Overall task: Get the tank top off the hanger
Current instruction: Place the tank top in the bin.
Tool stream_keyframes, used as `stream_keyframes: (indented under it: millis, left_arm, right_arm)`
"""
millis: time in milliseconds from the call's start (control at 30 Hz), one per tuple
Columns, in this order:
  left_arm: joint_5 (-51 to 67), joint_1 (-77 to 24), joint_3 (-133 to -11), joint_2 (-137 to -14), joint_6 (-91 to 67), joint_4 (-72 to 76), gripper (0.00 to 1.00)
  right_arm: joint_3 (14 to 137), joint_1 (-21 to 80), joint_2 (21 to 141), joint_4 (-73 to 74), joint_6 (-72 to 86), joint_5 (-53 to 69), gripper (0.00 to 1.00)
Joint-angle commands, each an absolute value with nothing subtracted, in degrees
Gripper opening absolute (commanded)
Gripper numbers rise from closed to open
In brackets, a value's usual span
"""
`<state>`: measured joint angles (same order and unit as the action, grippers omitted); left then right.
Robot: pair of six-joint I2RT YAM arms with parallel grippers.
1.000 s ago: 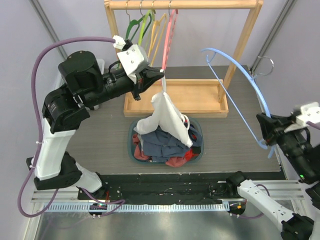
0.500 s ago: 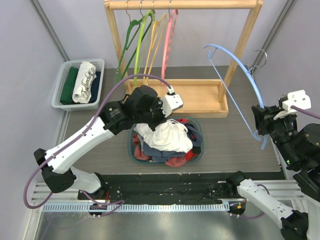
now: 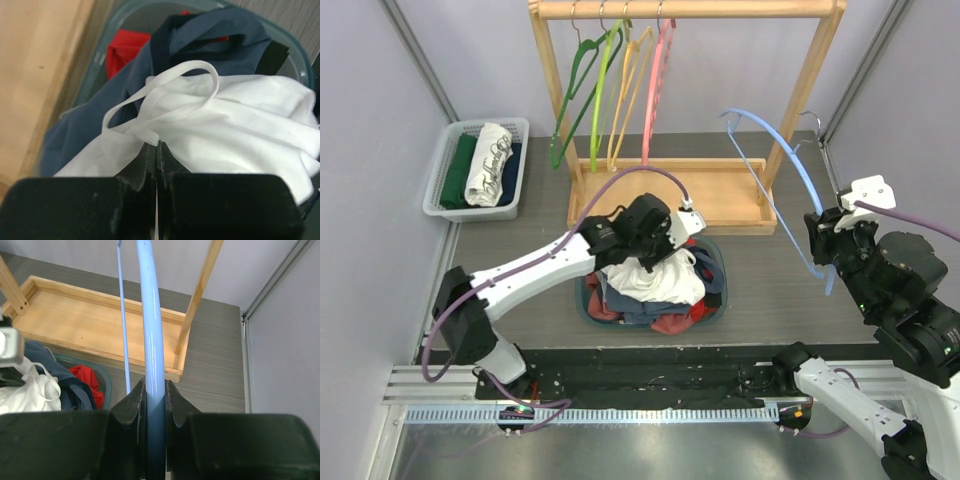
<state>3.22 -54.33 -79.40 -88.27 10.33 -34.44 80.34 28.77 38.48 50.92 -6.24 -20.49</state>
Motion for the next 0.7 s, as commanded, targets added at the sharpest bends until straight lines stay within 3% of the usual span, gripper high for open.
stream_keyframes:
  millis: [0, 333, 433, 467, 533, 600, 667]
  left_arm:
    - [5.4, -54.4, -76.6, -93.2, 8.4, -31.6, 0.0]
    - [4.1, -54.4, -70.8, -103.4, 9.8, -34.3, 0.01]
    - [5.8, -54.4, -67.8, -104.6, 8.7, -34.6, 0.07]
    - [5.8, -54.5, -66.5, -104.9, 9.1, -34.9, 0.11]
    - [4.6, -54.8, -66.1, -105.6, 9.1, -37.0, 0.47]
    - [1.8, -55.8, -66.7, -105.5, 8.5, -38.8, 0.73]
    - [-3.1, -56.4, -66.6, -103.7, 7.7, -39.5, 0.78]
  right_arm:
    - [77.7, 28.8, 38.0, 42.8, -7.2, -24.5, 0.01]
    - [70.9, 28.8, 41.1, 38.9, -7.7, -25.8, 0.01]
    - [70.5, 28.8, 42.4, 38.4, -6.9, -25.1, 0.01]
    - [70.4, 28.8, 42.9, 38.2, -6.8, -25.0, 0.01]
    - [70.7, 28.8, 43.2, 38.1, -6.6, -25.0, 0.01]
    - [71.2, 28.8, 43.7, 38.0, -6.6, -25.0, 0.01]
    - [72.2, 28.8, 44.0, 38.0, -6.4, -24.7, 0.01]
